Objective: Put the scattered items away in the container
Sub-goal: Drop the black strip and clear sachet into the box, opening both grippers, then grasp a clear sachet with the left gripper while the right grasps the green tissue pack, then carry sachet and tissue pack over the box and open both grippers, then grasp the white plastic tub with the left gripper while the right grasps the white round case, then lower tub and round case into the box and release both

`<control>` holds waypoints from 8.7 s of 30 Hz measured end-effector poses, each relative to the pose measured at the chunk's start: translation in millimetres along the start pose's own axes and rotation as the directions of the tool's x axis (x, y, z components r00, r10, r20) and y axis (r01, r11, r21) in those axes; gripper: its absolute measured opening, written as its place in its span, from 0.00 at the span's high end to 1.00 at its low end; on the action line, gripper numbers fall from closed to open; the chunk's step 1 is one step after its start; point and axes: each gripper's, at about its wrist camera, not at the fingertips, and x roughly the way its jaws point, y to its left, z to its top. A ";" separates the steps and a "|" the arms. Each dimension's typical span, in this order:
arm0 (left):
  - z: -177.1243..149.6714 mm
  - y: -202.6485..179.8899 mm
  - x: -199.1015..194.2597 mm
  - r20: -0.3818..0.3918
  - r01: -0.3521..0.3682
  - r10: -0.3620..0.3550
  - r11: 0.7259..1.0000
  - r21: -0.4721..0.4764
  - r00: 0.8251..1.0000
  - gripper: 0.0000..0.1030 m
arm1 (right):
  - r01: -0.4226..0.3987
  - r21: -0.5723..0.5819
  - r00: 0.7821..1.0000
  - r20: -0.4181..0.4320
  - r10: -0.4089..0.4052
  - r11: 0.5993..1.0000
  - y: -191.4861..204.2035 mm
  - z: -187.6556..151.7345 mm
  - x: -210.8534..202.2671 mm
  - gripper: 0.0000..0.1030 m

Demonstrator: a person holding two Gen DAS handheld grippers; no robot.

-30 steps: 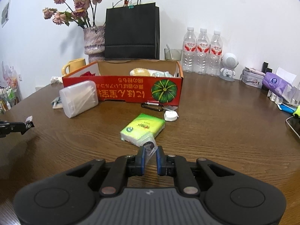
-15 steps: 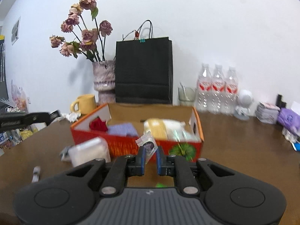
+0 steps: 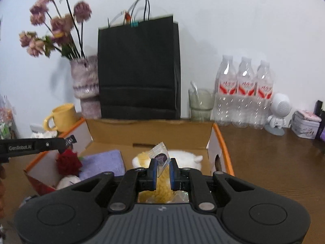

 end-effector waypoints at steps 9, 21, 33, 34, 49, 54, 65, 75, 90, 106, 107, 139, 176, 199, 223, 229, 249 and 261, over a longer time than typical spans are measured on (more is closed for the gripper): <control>3.7 -6.4 -11.7 0.098 -0.027 0.025 0.999 0.020 0.995 0.00 | -0.019 0.039 0.998 -0.067 0.022 0.999 -6.9 -2.4 8.9 0.09; 4.2 -20.0 -12.3 0.004 0.077 -0.079 0.989 0.126 0.997 0.00 | -0.095 -0.068 0.990 -0.113 0.087 0.993 6.7 5.6 -8.8 0.01; -1.3 -16.8 -2.2 -0.091 0.124 -0.111 0.980 0.156 0.990 0.00 | -0.108 -0.100 0.984 -0.154 0.092 0.989 8.2 3.9 -6.9 0.01; -1.6 -16.8 -2.0 -0.092 0.120 -0.107 0.980 0.156 0.990 0.00 | -0.109 -0.100 0.984 -0.153 0.093 0.989 8.3 4.0 -7.3 0.01; 0.8 -14.9 -63.7 0.047 0.033 -0.041 0.986 0.166 0.998 0.00 | -0.072 -0.070 0.997 -0.022 0.071 0.995 1.1 -2.9 -62.5 0.00; -18.7 -11.3 -101.3 0.079 -0.052 0.036 0.976 0.213 0.996 0.00 | -0.012 -0.082 1.000 0.025 0.014 0.997 7.1 -32.2 -100.1 0.00; -89.1 34.3 -153.8 -0.064 -0.168 0.180 0.974 0.151 0.982 0.00 | 0.096 0.003 0.990 -0.100 -0.096 0.995 14.6 -108.5 -121.0 0.00; -121.5 51.7 -160.3 -0.155 -0.187 0.214 0.968 0.170 0.965 0.03 | 0.159 0.036 0.977 -0.149 -0.153 0.987 32.0 -128.3 -111.7 0.02; -130.9 49.4 -158.5 -0.163 -0.221 0.240 0.967 0.125 0.957 0.82 | 0.181 0.101 0.972 -0.168 -0.163 0.978 26.3 -129.1 -93.5 0.57; -125.7 33.3 -173.4 -0.111 -0.171 0.185 0.978 0.121 0.976 0.82 | 0.143 0.122 0.985 -0.111 -0.129 0.982 22.3 -133.7 -125.6 0.57; -123.2 32.2 -174.7 -0.104 -0.166 0.179 0.979 0.118 0.978 0.82 | 0.141 0.122 0.986 -0.106 -0.128 0.982 21.9 -133.1 -127.5 0.57; 43.0 -8.5 49.6 -0.157 -0.024 0.041 0.994 0.107 0.987 0.82 | -0.059 -0.055 0.995 -0.087 0.054 0.997 32.4 50.8 49.2 0.57; 53.2 12.9 55.8 -0.145 -0.097 0.108 0.992 0.080 0.983 0.00 | -0.037 -0.019 0.982 -0.188 0.033 0.999 3.6 59.2 91.1 0.00; -58.0 -11.1 -72.2 -0.073 0.021 -0.012 0.992 0.124 0.997 0.00 | 0.017 -0.004 0.988 -0.152 -0.017 1.000 -43.7 -66.6 -59.6 0.03; -97.6 -34.1 -54.9 -0.106 0.055 -0.035 0.981 0.189 0.994 0.58 | 0.021 0.011 0.985 -0.172 -0.019 1.000 -35.7 -107.0 -63.0 0.77; -94.1 -35.1 -66.6 -0.081 0.073 -0.058 0.980 0.186 0.995 0.58 | 0.006 0.023 0.990 -0.144 -0.003 1.000 -32.8 -104.7 -71.0 0.77; 34.8 -29.9 -12.5 0.169 0.007 -0.022 0.996 0.093 0.985 0.58 | -0.110 0.010 0.989 0.102 0.108 0.994 5.6 47.8 0.6 0.77; 29.1 10.0 71.7 -0.085 -0.028 0.027 1.000 -0.012 0.996 0.58 | -0.068 0.073 0.989 -0.126 0.076 0.995 19.1 52.0 115.5 0.77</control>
